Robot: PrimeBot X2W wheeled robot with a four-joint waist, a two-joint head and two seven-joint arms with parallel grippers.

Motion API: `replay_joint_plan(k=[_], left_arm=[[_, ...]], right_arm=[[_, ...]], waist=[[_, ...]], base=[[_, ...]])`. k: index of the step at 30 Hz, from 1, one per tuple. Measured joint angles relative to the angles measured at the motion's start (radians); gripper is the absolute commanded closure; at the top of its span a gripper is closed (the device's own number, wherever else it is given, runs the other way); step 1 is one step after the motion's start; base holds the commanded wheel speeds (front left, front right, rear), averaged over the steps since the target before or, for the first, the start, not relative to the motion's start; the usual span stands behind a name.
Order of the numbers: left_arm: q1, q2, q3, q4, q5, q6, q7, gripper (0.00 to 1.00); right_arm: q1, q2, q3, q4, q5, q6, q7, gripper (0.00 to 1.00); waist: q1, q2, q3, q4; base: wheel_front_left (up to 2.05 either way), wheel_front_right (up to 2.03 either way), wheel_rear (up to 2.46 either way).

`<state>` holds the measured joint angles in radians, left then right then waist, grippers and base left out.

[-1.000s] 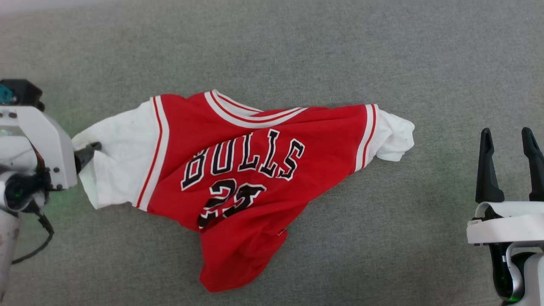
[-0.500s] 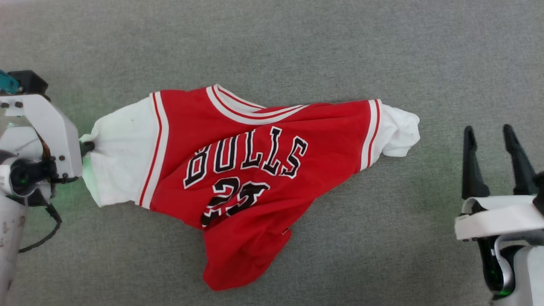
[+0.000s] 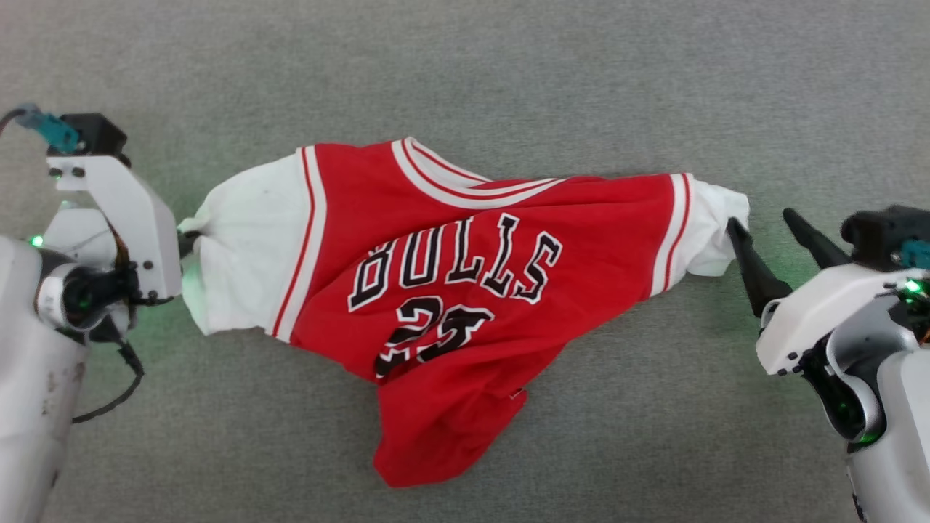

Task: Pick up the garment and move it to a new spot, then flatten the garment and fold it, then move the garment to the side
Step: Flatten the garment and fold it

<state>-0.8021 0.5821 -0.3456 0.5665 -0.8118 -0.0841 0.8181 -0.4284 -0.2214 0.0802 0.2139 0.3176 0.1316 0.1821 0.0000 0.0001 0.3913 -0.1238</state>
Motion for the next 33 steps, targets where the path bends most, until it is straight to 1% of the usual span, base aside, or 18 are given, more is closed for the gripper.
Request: replay_joint_plan(k=[5, 7, 9, 10, 11, 12, 14, 15, 20, 26, 29, 33], left_arm=[[-0.015, -0.015, -0.012, 0.002, 0.002, -0.009, -0.013, 1.0], [-0.019, -0.02, -0.016, 0.003, 0.002, -0.013, -0.019, 1.0], [-0.024, -0.026, -0.02, 0.007, 0.002, -0.014, -0.026, 1.0], [-0.027, -0.028, -0.022, 0.009, 0.002, -0.017, -0.028, 1.0], [-0.03, -0.03, -0.024, 0.012, 0.001, -0.018, -0.031, 1.0], [-0.031, -0.033, -0.026, 0.015, 0.0, -0.021, -0.036, 1.0], [-0.034, -0.037, -0.029, 0.021, -0.001, -0.023, -0.042, 1.0], [-0.034, -0.038, -0.032, 0.024, -0.002, -0.023, -0.047, 1.0], [-0.039, -0.045, -0.041, 0.042, -0.002, -0.03, -0.066, 1.0], [-0.07, -0.05, -0.045, 0.051, 0.005, -0.03, -0.099, 1.0], [-0.131, -0.052, -0.038, 0.042, 0.014, -0.03, -0.119, 1.0], [-0.195, -0.056, -0.037, 0.034, 0.026, -0.029, -0.142, 1.0]], right_arm=[[-0.056, -0.04, 0.071, 0.061, 0.058, 0.0, 0.16, 0.0], [-0.079, -0.058, 0.1, 0.083, 0.066, 0.0, 0.213, 0.0], [-0.108, -0.068, 0.123, 0.101, 0.103, 0.0, 0.258, 0.0], [-0.123, -0.08, 0.137, 0.111, 0.104, 0.0, 0.283, 0.2], [-0.138, -0.09, 0.153, 0.118, 0.108, 0.0, 0.308, 0.61], [-0.152, -0.095, 0.164, 0.125, 0.117, 0.0, 0.325, 1.0], [-0.18, -0.111, 0.193, 0.138, 0.132, -0.001, 0.366, 1.0], [-0.191, -0.113, 0.198, 0.142, 0.159, -0.001, 0.382, 1.0], [-0.225, -0.126, 0.214, 0.15, 0.211, 0.0, 0.436, 1.0], [-0.3, -0.147, 0.165, 0.133, 0.246, 0.0, 0.434, 1.0], [-0.358, -0.149, 0.139, 0.126, 0.257, 0.0, 0.424, 1.0], [-0.416, -0.148, 0.134, 0.128, 0.255, 0.0, 0.41, 1.0]], waist=[[0.0, 0.0, 0.007, 0.026], [0.0, 0.0, 0.009, 0.034], [0.0, 0.0, 0.012, 0.041], [0.0, 0.0, 0.013, 0.045], [0.0, 0.0, 0.013, 0.048], [0.0, 0.0, 0.013, 0.051], [0.0, 0.0, 0.013, 0.056], [0.0, 0.0, 0.012, 0.058], [0.0, 0.0, -0.004, 0.066], [0.0, 0.0, -0.04, 0.08], [0.0, 0.0, -0.078, 0.089], [0.0, 0.0, -0.124, 0.1]], base=[[0.0, 0.0, 0.0], [0.0, 0.0, 0.0], [0.0, 0.0, 0.0], [0.0, 0.0, 0.0], [0.0, 0.0, 0.0], [0.0, 0.0, 0.0], [0.0, 0.0, 0.0], [0.0, 0.0, 0.0], [0.0, 0.0, 0.0], [0.0, 0.0, 0.0], [0.0, 0.0, 0.0], [0.0, 0.0, 0.0]])
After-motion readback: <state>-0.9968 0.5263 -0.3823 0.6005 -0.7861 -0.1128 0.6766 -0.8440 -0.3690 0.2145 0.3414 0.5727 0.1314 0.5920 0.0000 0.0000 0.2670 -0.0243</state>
